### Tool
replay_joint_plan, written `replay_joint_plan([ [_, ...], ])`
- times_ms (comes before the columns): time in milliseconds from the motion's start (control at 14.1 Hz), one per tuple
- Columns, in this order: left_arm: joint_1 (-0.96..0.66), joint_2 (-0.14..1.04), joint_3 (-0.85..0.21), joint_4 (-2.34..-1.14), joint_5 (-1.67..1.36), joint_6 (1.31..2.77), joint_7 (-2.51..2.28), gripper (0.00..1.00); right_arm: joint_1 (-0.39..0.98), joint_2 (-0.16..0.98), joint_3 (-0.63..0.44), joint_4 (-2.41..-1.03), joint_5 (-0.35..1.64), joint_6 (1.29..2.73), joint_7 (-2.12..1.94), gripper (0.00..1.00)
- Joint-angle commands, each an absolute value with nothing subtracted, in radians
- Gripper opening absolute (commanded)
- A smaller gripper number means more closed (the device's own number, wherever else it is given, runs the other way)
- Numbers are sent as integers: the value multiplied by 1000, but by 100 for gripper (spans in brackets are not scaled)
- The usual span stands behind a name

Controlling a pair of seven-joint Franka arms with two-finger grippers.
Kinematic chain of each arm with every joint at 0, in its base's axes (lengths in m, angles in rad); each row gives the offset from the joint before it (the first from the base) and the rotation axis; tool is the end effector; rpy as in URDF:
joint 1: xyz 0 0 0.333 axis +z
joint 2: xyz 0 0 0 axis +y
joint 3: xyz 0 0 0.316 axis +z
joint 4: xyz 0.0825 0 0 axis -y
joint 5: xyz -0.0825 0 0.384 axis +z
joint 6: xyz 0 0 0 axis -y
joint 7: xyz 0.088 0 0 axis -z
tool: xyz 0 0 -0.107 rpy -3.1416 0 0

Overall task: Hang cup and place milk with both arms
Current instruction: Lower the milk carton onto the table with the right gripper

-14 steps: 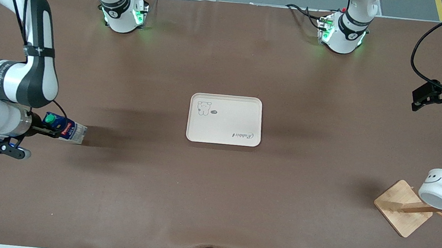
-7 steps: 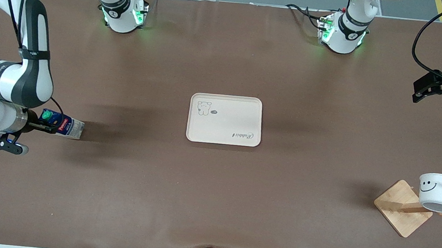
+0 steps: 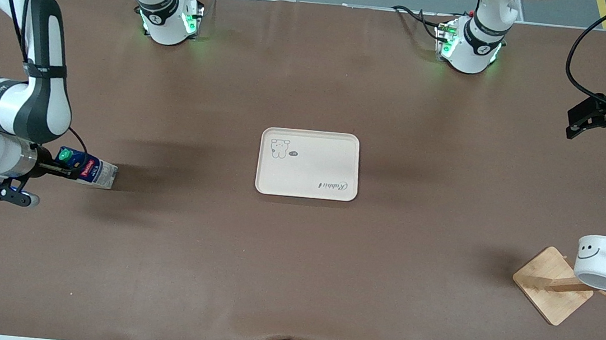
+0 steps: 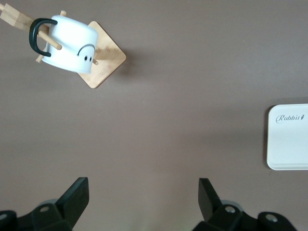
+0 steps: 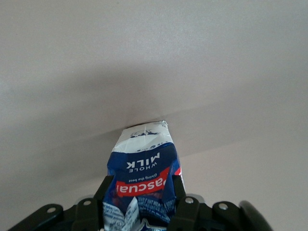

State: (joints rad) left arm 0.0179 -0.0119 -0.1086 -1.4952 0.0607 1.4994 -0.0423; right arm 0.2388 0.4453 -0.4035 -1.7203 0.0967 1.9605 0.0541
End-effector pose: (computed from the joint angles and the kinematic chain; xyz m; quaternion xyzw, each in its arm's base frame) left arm 0.5421 -0.0428 0.6603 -0.9993 0.0218 -0.0100 0.0303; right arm 0.6352 -0.0760 0.3326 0.9883 -0.1203 -0.0858 0.0385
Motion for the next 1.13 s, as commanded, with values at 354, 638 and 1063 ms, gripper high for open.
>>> replay_joint_plan([
  [354, 9, -38, -104, -1514, 46, 1468, -101, 100, 230, 436, -397, -1759, 121, 1985, 31, 66],
  [638, 11, -44, -106, -1508, 43, 1428, -100, 100, 230, 436, -397, -1756, 120, 1982, 31, 100],
  [1063, 12, -54, -106, -1519, 9, 1420, -137, 100, 232, 436, -397, -1758, 120, 1976, 26, 100],
])
